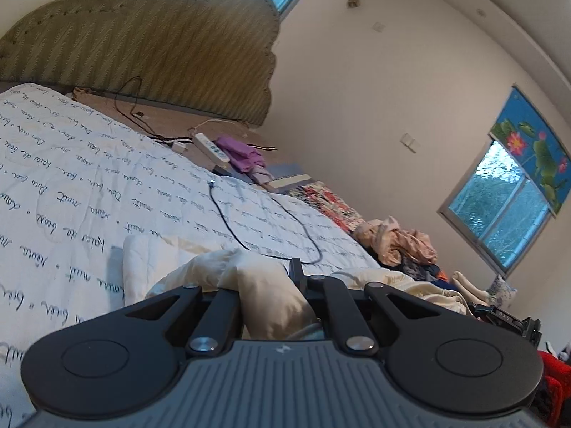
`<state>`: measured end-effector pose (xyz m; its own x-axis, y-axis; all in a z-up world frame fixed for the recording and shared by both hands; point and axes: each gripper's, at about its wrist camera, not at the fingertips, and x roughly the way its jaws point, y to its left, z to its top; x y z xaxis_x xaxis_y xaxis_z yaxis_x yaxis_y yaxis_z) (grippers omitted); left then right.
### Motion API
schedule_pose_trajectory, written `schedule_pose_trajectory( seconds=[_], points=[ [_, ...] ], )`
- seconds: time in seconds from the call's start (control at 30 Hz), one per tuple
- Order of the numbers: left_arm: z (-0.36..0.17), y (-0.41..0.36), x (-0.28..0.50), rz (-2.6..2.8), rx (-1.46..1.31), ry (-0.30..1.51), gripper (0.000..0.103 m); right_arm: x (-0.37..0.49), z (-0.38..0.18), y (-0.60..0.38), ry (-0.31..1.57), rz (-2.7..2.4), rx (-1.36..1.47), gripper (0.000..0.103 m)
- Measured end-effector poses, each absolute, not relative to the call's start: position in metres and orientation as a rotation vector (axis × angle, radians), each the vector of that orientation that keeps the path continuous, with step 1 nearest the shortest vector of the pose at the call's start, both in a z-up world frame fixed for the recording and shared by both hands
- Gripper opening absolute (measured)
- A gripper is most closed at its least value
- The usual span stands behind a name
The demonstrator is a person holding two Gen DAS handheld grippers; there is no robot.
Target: Fold small clothes
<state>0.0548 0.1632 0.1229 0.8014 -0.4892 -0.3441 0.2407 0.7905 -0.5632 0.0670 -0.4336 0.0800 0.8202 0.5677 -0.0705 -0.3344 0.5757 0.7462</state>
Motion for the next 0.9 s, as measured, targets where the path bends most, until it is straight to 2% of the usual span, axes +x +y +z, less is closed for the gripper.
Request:
schedule_pose_trajectory(
  seconds=[0.17,0.33,0.43,0.47,0.5,0.53,0.57,0.6,0.67,0.77,0.8,0.87,0.9],
  points=[
    [0.102,0.155,0.116,-0.312,-0.527,0.568,0.006,0.131,0.060,-0.426,0.379,0.468,0.807,0.014],
    [0.059,0.149,0.169,-0.194,-0.518,0.657,0.007,0.186,0.021,-0.420,0.466,0.395,0.836,0.015],
    [0.034,0.150,0.191,-0.158,-0.564,0.724,0.008,0.214,-0.005,-0.416,0.533,0.352,0.852,0.019],
    [0.026,0.152,0.198,-0.155,-0.588,0.746,0.008,0.220,-0.012,-0.414,0.553,0.334,0.860,0.021],
    [0.020,0.153,0.203,-0.153,-0.605,0.769,0.009,0.226,-0.018,-0.413,0.576,0.319,0.871,0.036],
    [0.017,0.154,0.206,-0.152,-0.612,0.788,0.010,0.230,-0.023,-0.412,0.589,0.314,0.882,0.044],
    [0.016,0.155,0.208,-0.153,-0.612,0.803,0.011,0.232,-0.026,-0.411,0.591,0.313,0.892,0.060],
    [0.016,0.154,0.209,-0.157,-0.603,0.806,0.012,0.232,-0.027,-0.409,0.578,0.316,0.895,0.070],
    [0.021,0.156,0.207,-0.154,-0.593,0.797,0.013,0.229,-0.022,-0.406,0.536,0.311,0.868,0.074],
    [0.031,0.161,0.207,-0.170,-0.628,0.769,0.018,0.212,0.000,-0.394,0.430,0.292,0.763,0.072],
    [0.032,0.165,0.209,-0.187,-0.672,0.763,0.023,0.207,0.010,-0.385,0.399,0.317,0.698,0.072],
    [0.029,0.174,0.217,-0.228,-0.808,0.767,0.041,0.200,0.025,-0.357,0.399,0.375,0.534,0.072],
    [0.026,0.177,0.221,-0.247,-0.859,0.771,0.080,0.199,0.030,-0.340,0.420,0.402,0.437,0.072]
  ],
)
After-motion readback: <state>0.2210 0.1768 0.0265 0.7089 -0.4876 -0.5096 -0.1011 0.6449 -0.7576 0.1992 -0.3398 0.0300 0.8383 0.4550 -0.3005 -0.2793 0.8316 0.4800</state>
